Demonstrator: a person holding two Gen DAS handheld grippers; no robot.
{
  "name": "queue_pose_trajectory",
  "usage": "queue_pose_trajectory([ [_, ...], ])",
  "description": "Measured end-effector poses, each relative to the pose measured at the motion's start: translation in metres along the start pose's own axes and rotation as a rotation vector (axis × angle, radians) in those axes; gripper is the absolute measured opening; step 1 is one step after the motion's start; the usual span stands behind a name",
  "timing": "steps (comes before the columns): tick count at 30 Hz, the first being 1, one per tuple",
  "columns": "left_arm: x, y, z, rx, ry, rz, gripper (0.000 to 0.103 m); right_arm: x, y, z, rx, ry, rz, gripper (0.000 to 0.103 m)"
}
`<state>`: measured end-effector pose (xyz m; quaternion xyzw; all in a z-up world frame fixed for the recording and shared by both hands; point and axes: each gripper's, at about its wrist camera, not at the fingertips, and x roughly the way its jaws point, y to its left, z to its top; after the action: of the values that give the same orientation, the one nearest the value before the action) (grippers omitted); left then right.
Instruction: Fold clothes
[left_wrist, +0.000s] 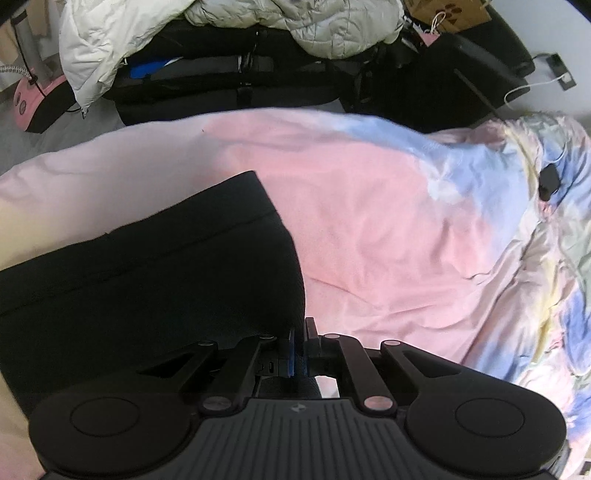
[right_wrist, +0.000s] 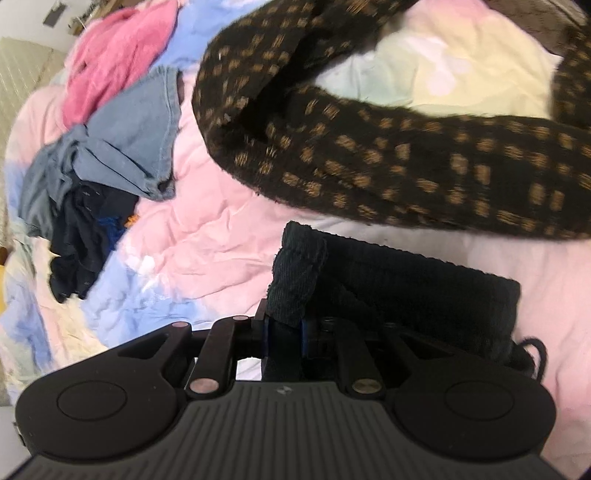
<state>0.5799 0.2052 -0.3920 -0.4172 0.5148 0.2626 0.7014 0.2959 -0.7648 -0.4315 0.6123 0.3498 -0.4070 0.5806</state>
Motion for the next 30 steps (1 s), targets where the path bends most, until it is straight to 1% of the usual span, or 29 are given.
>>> queue_pose_trajectory([
  [1,0.004,0.002,-0.001,0.005,0.001,-0.002,0.007,0.007,0.003,0.0,-0.018,0.003,-0.015,0.02],
  [2,0.007,0.004,-0.003,0.011,0.002,-0.005,0.011,0.012,0.006,0.0,-0.035,0.006,-0.023,0.023],
  [3,0.01,0.006,-0.004,0.013,0.002,-0.021,0.021,0.016,0.008,-0.001,-0.051,0.009,-0.018,0.033],
  [4,0.008,0.01,-0.006,0.016,-0.011,-0.052,0.025,0.019,0.01,-0.002,-0.071,0.014,-0.004,0.044],
  [5,0.006,0.013,-0.007,0.018,-0.028,-0.086,0.034,0.021,0.012,-0.003,-0.098,0.019,0.012,0.048],
  [6,0.001,0.018,-0.01,0.02,-0.046,-0.12,0.042,0.021,0.016,-0.004,-0.145,0.028,0.036,0.056],
  [7,-0.005,0.023,-0.012,0.021,-0.065,-0.154,0.057,0.02,0.021,-0.007,-0.204,0.041,0.065,0.056],
  [8,-0.012,0.029,-0.015,0.017,-0.078,-0.178,0.069,0.019,0.025,-0.01,-0.257,0.054,0.089,0.055],
  [9,-0.018,0.035,-0.018,0.009,-0.087,-0.194,0.077,0.016,0.029,-0.015,-0.307,0.065,0.107,0.056],
  [10,-0.025,0.044,-0.021,-0.004,-0.098,-0.212,0.081,0.011,0.034,-0.021,-0.362,0.074,0.124,0.057],
  [13,-0.045,0.079,-0.032,-0.071,-0.116,-0.262,0.082,-0.003,0.048,-0.044,-0.512,0.086,0.149,0.06],
  [15,-0.058,0.103,-0.039,-0.104,-0.12,-0.286,0.082,-0.013,0.054,-0.061,-0.597,0.077,0.135,0.06],
  [18,-0.08,0.143,-0.052,-0.149,-0.137,-0.3,0.082,-0.027,0.058,-0.087,-0.713,0.04,0.1,0.06],
  [21,-0.099,0.187,-0.064,-0.232,-0.157,-0.344,0.086,-0.043,0.052,-0.118,-0.771,0.002,0.086,0.061],
  [22,-0.104,0.202,-0.069,-0.26,-0.165,-0.37,0.087,-0.049,0.049,-0.127,-0.784,-0.014,0.082,0.062],
  [24,-0.107,0.229,-0.074,-0.305,-0.179,-0.404,0.097,-0.059,0.042,-0.147,-0.804,-0.034,0.082,0.063],
  [26,-0.103,0.252,-0.078,-0.353,-0.171,-0.396,0.098,-0.072,0.034,-0.167,-0.82,-0.035,0.078,0.063],
  [28,-0.094,0.269,-0.08,-0.401,-0.147,-0.38,0.098,-0.087,0.027,-0.185,-0.826,-0.043,0.068,0.063],
  [30,-0.082,0.274,-0.077,-0.402,-0.128,-0.37,0.098,-0.105,0.018,-0.201,-0.831,-0.077,0.06,0.064],
])
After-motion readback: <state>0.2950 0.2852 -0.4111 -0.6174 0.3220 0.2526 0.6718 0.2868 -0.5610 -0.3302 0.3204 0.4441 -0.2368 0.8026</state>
